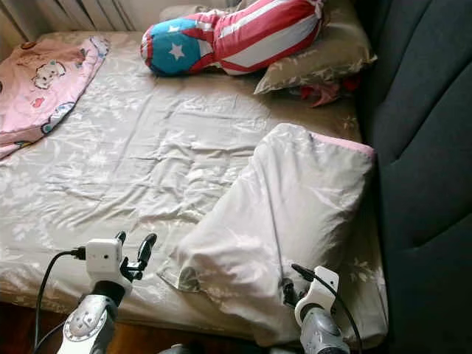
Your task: Clean up the room
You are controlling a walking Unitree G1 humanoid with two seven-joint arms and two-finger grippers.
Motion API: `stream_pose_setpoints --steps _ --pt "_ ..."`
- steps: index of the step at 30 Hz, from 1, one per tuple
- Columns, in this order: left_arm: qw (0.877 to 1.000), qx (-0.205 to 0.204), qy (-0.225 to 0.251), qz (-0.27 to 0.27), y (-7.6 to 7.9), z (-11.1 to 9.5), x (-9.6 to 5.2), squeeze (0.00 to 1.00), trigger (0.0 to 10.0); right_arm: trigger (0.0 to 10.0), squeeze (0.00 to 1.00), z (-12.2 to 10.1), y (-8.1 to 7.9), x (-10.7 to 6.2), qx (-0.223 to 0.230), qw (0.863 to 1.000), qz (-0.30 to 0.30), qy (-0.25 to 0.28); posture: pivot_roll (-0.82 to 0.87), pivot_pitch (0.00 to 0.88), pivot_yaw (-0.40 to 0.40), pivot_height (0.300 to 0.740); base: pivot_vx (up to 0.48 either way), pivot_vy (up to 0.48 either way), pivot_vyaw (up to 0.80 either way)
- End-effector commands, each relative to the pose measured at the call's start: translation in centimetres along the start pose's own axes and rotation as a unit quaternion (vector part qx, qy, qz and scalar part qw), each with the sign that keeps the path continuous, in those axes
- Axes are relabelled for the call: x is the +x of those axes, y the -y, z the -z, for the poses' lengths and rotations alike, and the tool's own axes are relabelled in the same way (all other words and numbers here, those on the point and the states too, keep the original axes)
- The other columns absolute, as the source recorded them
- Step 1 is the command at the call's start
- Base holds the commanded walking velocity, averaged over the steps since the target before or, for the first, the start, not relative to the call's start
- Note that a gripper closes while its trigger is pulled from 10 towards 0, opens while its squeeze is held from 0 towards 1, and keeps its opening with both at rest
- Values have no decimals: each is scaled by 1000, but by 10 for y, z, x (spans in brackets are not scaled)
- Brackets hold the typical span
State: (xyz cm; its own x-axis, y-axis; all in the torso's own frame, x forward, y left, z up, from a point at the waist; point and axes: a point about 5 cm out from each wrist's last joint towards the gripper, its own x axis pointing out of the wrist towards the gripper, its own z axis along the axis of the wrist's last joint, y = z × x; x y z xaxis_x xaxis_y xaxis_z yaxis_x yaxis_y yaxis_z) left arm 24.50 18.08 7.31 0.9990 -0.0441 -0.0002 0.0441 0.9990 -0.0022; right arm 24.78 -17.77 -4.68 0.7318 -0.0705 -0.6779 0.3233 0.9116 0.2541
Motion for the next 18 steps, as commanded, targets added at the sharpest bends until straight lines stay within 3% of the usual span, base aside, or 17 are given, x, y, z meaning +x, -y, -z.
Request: stream_pose_setpoints --steps 1,12,13,14,15,16,18 --pt "1000 0 -10 2 -3 0 -5 0 10000 10000 0 20 4 -4 -6 999 10 -38 104 304 104 740 0 0 0" --pt "1000 4 -10 12 -4 -18 -16 0 10000 10000 0 28 5 -7 -10 999 0 -33 156 363 135 740 0 0 0" --pt "1000 5 -9 13 -4 -21 -16 0 10000 8745 0 29 5 -7 -10 999 -3 -33 158 366 137 740 0 0 0" --pt "1000 6 -8 13 -4 -23 -18 0 10000 4196 0 31 4 -7 -11 999 -5 -33 164 372 142 740 0 0 0" --pt "1000 6 -8 13 -4 -23 -18 0 10000 4196 0 31 4 -7 -11 999 -5 -33 164 372 142 740 0 0 0" --pt "1000 9 -8 15 -5 -27 -20 0 10000 0 0 32 -1 -7 -7 999 -16 -29 173 384 149 740 0 0 0" --pt "1000 11 -10 16 -6 -30 -22 0 10000 0 0 33 -5 -7 -5 999 -20 -28 171 388 150 740 0 0 0"
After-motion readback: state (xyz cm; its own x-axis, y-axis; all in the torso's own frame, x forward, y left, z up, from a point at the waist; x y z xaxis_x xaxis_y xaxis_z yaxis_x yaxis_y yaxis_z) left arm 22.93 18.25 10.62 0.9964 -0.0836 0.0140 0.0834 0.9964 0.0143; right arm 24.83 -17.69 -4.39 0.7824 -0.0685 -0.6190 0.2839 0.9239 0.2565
